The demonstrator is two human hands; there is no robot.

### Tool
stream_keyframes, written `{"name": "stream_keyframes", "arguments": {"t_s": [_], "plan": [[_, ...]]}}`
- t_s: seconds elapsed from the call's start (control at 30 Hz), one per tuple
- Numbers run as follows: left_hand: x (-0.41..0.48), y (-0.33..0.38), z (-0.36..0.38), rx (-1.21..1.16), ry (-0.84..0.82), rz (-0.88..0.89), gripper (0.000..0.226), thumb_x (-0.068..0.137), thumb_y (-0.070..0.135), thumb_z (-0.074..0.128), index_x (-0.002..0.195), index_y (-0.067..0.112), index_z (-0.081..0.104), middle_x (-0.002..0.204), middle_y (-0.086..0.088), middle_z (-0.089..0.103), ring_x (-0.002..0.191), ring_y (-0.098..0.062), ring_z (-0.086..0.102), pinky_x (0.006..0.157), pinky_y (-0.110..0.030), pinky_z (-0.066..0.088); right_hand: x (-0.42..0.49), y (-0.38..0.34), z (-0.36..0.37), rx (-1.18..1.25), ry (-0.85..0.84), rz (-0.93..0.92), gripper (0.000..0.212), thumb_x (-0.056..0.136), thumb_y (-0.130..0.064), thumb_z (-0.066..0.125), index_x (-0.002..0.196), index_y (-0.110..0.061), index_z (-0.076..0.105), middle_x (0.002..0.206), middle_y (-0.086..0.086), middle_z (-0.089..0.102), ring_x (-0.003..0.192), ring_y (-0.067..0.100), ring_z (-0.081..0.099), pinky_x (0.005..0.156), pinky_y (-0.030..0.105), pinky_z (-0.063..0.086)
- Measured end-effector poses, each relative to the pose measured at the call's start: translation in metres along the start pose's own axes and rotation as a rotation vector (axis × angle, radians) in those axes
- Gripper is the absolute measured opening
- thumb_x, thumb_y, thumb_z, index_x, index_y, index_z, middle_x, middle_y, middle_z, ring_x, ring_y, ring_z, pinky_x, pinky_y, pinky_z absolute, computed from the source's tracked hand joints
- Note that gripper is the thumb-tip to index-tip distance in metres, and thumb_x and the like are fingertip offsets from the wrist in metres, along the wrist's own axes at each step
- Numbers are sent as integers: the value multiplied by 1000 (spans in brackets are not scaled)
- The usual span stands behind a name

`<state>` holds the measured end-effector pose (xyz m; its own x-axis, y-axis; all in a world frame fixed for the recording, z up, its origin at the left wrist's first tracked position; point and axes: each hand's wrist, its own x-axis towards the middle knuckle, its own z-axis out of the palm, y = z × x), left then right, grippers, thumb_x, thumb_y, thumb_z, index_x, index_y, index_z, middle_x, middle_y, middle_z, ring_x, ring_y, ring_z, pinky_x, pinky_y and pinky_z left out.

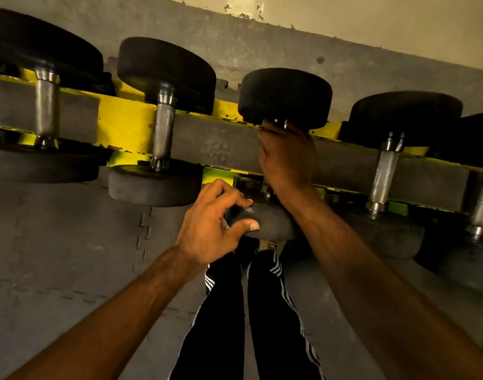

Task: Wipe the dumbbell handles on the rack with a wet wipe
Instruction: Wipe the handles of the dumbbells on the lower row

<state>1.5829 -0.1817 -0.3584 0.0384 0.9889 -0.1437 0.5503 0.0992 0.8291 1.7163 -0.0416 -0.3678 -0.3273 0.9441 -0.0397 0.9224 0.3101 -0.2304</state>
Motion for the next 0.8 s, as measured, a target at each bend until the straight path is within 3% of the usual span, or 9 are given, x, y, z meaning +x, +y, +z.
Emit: {"name": "stream_keyframes", "arguments": {"t_s": [0.13,0.27,0.33,0.4,0.47,0.57,0.67,0.7,0.8], "plan": [[0,2,-2,-5,-17,-37,41,76,54,76,103,24,70,103,7,57,104,-22,58,77,-46,53,12,-20,-12,-149,-375,140,21,94,-7,56,111,-12,68,109,12,69,104,33,65,81,38,49],[-1,1,-2,-18,-11,-32,40,75,54,77,102,25,69,102,7,57,103,-21,57,78,-43,52,-2,-15,-23,-74,-406,-31,12,91,-11,62,102,-12,68,102,13,68,97,34,66,79,38,52],[-1,0,-1,-23,-4,-32,39,75,52,78,101,23,70,102,7,57,103,-21,57,79,-43,52,-3,0,-25,-15,-339,-94,12,94,-20,60,99,-16,70,95,9,70,88,30,68,75,37,55],[-2,0,0,-35,10,-39,39,76,53,77,100,23,71,103,8,57,104,-21,57,79,-42,53,3,16,-19,-42,-159,-123,16,97,-24,57,101,-18,71,92,5,72,78,26,69,65,33,55],[-1,0,0,-40,10,-35,39,76,55,76,101,24,70,103,9,56,104,-20,57,78,-42,53,6,24,-14,-44,-29,-121,19,98,-22,55,107,-16,70,101,6,73,78,29,69,62,33,55],[0,0,0,-31,-3,-33,41,76,55,77,102,25,70,103,9,57,104,-21,57,77,-43,53,-8,21,-8,30,-52,-36,28,102,-25,46,121,-16,63,120,4,68,94,28,69,72,39,57],[0,-2,-1,-36,1,-14,42,77,57,77,102,24,70,103,7,57,104,-22,58,77,-44,53,-20,19,-15,271,84,269,21,101,-34,51,107,-18,64,99,3,69,84,21,67,71,36,54],[0,-2,-1,-36,5,-7,43,77,57,76,103,23,71,103,7,57,104,-23,58,77,-44,53,-21,18,-15,339,121,297,19,100,-33,54,105,-19,65,97,4,70,84,21,67,71,35,54],[0,-2,0,-34,22,8,44,79,58,76,102,20,72,102,5,57,103,-24,60,77,-45,53,-13,9,-14,225,87,135,20,99,-26,55,114,-20,67,103,3,72,86,20,69,70,30,53]]}}
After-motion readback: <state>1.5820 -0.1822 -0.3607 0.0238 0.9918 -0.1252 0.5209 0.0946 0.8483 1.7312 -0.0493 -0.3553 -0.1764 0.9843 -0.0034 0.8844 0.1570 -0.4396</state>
